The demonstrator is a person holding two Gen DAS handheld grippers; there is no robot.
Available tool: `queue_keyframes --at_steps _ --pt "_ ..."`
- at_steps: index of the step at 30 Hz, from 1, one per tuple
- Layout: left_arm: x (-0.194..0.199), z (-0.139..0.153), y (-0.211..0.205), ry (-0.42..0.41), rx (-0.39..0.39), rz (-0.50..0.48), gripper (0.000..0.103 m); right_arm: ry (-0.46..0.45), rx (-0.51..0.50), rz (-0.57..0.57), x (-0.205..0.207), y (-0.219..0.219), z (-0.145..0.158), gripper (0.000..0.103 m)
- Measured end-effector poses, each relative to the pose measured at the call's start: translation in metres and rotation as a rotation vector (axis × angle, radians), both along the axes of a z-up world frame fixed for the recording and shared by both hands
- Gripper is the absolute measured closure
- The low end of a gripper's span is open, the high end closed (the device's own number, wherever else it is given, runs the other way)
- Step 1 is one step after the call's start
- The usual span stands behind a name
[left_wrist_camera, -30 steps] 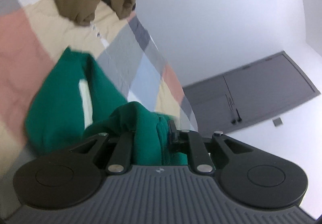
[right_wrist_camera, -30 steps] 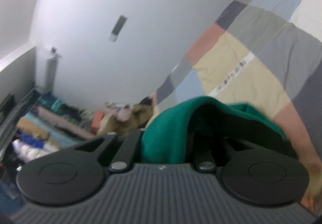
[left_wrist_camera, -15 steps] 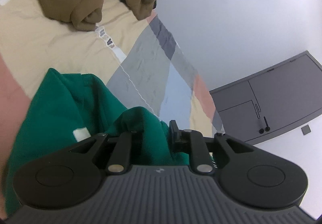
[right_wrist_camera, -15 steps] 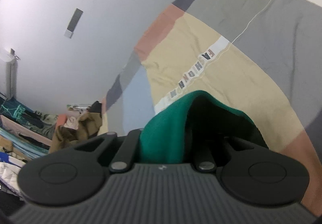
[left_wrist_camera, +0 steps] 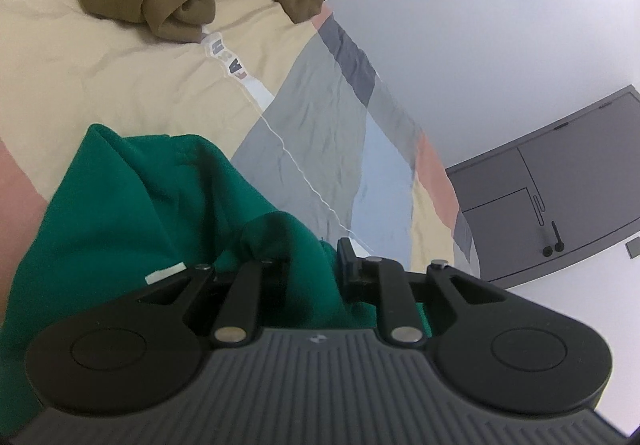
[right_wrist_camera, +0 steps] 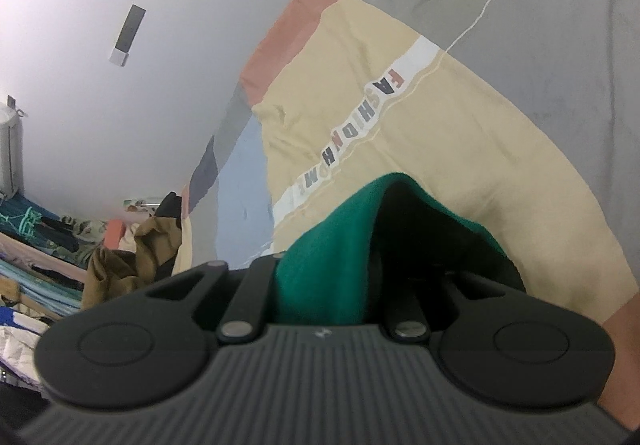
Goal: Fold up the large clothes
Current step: 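Lower the folded half onto the hoodie with both tools, then open both tools and pull them out from under the fold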
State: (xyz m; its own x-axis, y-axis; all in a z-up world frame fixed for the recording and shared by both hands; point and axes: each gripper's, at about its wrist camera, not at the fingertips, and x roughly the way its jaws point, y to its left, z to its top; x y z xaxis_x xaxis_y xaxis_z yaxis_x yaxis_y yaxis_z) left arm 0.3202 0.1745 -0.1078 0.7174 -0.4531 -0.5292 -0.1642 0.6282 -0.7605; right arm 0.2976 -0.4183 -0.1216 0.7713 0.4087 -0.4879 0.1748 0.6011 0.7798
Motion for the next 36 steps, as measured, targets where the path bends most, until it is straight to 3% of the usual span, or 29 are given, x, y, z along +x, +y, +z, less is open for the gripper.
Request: queue_keyframes --at_steps 3,5,6,8,11,17,21,24,27,29,33,36 --pt "-0.008 0.008 -0.003 -0.002 0.027 -0.024 0.076 -0.016 -0.051 0.012 -0.006 0.006 0.011 0.085" --pt "-0.012 0.011 -0.006 0.009 0.005 -0.045 0.047 -0.03 -0.105 0.027 -0.01 0.01 0.019 0.079" --pt "-0.016 0.014 -0.008 -0.004 -0.006 -0.058 0.042 -0.034 -0.121 0.031 -0.013 0.012 0.022 0.075" --pt "-0.028 0.026 -0.013 -0.038 0.04 -0.049 0.04 -0.042 -0.13 0.039 -0.02 0.014 0.028 0.052" --pt "-0.048 0.046 -0.025 -0.078 0.132 -0.057 0.036 -0.062 -0.189 0.043 -0.034 0.024 0.042 0.037" --pt "-0.107 0.085 -0.043 -0.225 0.326 -0.051 0.034 -0.128 -0.41 0.015 -0.083 0.055 0.073 0.036" --pt "-0.144 0.106 -0.049 -0.321 0.428 -0.019 0.028 -0.195 -0.489 -0.006 -0.111 0.065 0.088 0.036" --pt "-0.163 0.112 -0.049 -0.375 0.445 0.006 0.026 -0.222 -0.473 -0.006 -0.123 0.063 0.091 0.03" --pt "-0.171 0.109 -0.042 -0.365 0.439 0.004 0.026 -0.209 -0.489 -0.02 -0.129 0.06 0.092 0.028" --pt "-0.176 0.106 -0.04 -0.356 0.437 -0.007 0.026 -0.203 -0.498 -0.069 -0.135 0.053 0.094 0.021" --pt "-0.185 0.101 -0.047 -0.36 0.395 -0.081 0.026 -0.214 -0.447 -0.157 -0.153 0.031 0.098 0.021" --pt "-0.19 0.096 -0.066 -0.372 0.397 -0.171 0.026 -0.239 -0.424 -0.163 -0.168 0.028 0.1 0.02"
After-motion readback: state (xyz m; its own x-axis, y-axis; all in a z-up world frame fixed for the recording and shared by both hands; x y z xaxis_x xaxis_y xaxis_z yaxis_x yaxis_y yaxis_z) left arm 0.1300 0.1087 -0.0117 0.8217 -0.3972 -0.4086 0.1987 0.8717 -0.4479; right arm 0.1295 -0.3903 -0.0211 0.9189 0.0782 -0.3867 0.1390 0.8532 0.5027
